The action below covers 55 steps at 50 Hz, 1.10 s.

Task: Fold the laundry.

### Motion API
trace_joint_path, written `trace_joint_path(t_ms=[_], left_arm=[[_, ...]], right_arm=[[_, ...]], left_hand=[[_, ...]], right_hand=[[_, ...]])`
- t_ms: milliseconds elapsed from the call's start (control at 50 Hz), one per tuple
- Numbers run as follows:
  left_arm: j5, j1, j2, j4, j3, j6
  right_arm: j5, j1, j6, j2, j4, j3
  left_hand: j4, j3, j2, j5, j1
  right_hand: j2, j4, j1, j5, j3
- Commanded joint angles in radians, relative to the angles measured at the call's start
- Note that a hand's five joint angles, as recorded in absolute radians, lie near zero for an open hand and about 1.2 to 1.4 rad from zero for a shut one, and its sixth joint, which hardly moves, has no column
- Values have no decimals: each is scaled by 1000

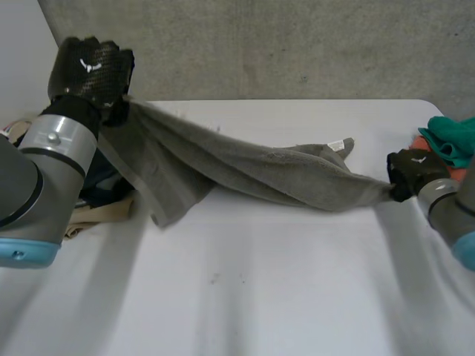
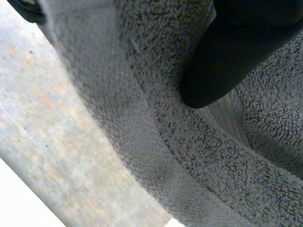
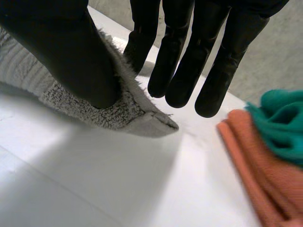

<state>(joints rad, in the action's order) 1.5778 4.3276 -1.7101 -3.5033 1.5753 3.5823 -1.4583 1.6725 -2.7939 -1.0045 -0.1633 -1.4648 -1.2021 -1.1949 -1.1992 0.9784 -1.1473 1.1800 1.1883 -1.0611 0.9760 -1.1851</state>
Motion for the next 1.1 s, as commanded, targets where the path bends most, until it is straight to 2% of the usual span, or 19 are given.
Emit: trace_joint_path(t_ms=[20, 160, 240, 340, 400, 440, 540, 600, 680, 700, 760, 780, 860, 980, 1100], left_arm=[[-4, 18, 26, 122, 64, 9], [-15, 30, 78, 326, 118, 30], [-24, 32, 61, 409, 138, 67], [-27, 18, -75, 423, 138, 144], [-25, 15, -172, 411, 102, 196], [-22, 12, -223, 394, 56, 216], [-19, 0, -376, 321, -116, 225], [-18, -6, -430, 262, -211, 230], [-19, -11, -496, 126, -391, 236], [-18, -12, -500, 56, -467, 236], [-15, -14, -499, -64, -572, 234], [-12, -14, -496, -148, -630, 233], [4, -11, -467, -296, -727, 219], [37, -14, -436, -286, -698, 178], [24, 10, -381, -270, -448, 92]], right_arm=[[73, -99, 267, -224, 253, 11], [93, -145, 638, -436, 638, 14], [108, -137, 697, -482, 769, -3], [99, -132, 711, -457, 777, -54], [85, -106, 712, -337, 740, -51], [35, -80, 708, -223, 703, 4], [-65, -50, 685, -109, 596, 125], [-77, -24, 656, -50, 478, 200], [-74, 13, 575, -2, 304, 350], [-74, 18, 550, 0, 260, 386], [-79, 33, 452, -6, 75, 510], [-82, 36, 429, -9, 33, 538], [-90, 44, 343, -45, -136, 613], [-77, 50, 306, -80, -170, 606], [-28, 47, 306, -77, -170, 473]], left_hand=[[-194, -201, -197, 243, -249], [-194, -201, -197, 243, -249], [-194, -201, -197, 243, -249], [-194, -201, -197, 243, -249], [-194, -201, -197, 243, -249], [-194, -201, -197, 243, -249], [-194, -201, -197, 243, -249], [-194, -201, -197, 243, -249], [-194, -201, -197, 243, -249], [-194, -201, -197, 243, -249], [-194, -201, -197, 243, -249], [-194, -201, -197, 243, -249], [-194, -201, -197, 243, -249], [-194, -201, -197, 243, -249], [-194, -201, -197, 243, -249]], right_hand=[[216, 208, -335, 246, -211], [216, 208, -335, 246, -211], [216, 208, -335, 246, -211], [216, 208, -335, 246, -211], [216, 208, -335, 246, -211], [216, 208, -335, 246, -211], [216, 208, -335, 246, -211], [216, 208, -335, 246, -211], [216, 208, -335, 246, -211], [216, 208, -335, 246, -211], [216, 208, -335, 246, -211], [216, 208, -335, 246, -211], [216, 208, -335, 246, -211], [216, 208, -335, 246, -211], [216, 208, -335, 246, -211]])
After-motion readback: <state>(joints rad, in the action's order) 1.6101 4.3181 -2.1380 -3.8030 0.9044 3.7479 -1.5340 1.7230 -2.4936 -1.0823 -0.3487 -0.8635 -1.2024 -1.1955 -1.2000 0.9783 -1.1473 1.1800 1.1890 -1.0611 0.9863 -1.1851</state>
